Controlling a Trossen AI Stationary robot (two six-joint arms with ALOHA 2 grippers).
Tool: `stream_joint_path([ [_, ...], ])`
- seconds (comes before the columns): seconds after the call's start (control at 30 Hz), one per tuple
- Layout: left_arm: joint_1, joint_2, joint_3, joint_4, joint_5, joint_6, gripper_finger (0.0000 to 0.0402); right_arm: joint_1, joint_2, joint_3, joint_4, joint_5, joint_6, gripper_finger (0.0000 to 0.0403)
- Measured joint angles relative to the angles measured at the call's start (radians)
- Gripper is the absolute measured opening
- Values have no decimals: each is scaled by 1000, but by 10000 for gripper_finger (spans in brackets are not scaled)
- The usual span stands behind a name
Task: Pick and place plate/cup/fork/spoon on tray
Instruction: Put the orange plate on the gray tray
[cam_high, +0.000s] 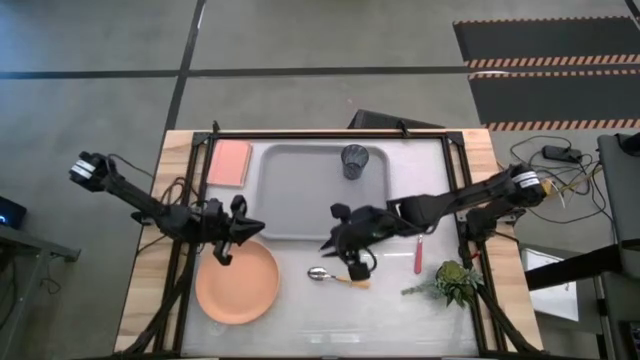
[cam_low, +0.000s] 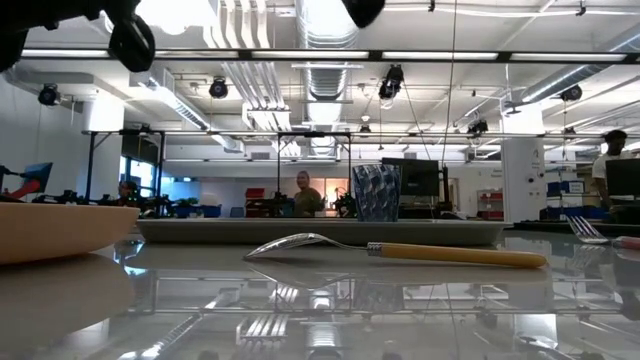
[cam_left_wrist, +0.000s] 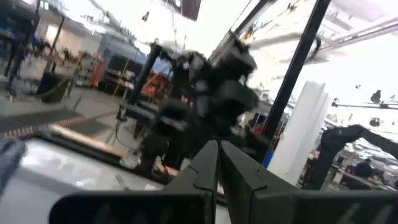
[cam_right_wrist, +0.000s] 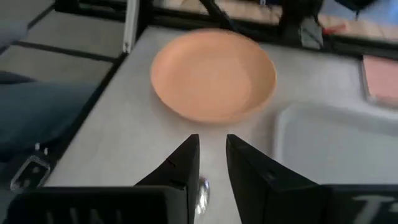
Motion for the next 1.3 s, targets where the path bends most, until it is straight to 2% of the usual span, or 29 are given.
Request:
stream_joint_path([
  [0.37, 2, -235, -164, 3, -3, 2, 0, 42, 227, 205, 26, 11, -34, 48],
  [0.57, 2, -288, -181, 6, -5, 3, 0, 43, 333, 318, 8, 3, -22, 39],
  [0.7, 2, -289, -182, -1, -5, -8, 0, 47, 366, 350, -84, 4, -23, 38],
  [0.77, 2, -280, -181, -41, -5, -71, 0, 50, 366, 350, -146, 8, -8, 38],
  [0.87, 2, -246, -149, -230, -44, -196, 0, 62, 354, 341, -225, 12, 18, 38],
  [0.93, 1, -211, -86, -399, -85, -295, 0, 72, 344, 332, -263, 18, 27, 38],
  [1.03, 1, -140, 41, -705, -84, -429, 0, 92, 325, 303, -273, 55, 27, 38],
  [1.2, 0, -4, 273, -1240, 79, -607, 0, 128, 263, 222, -277, 128, 46, 38],
  [1.3, 0, 78, 370, -1461, 216, -657, 0, 149, 208, 168, -278, 184, 51, 38],
])
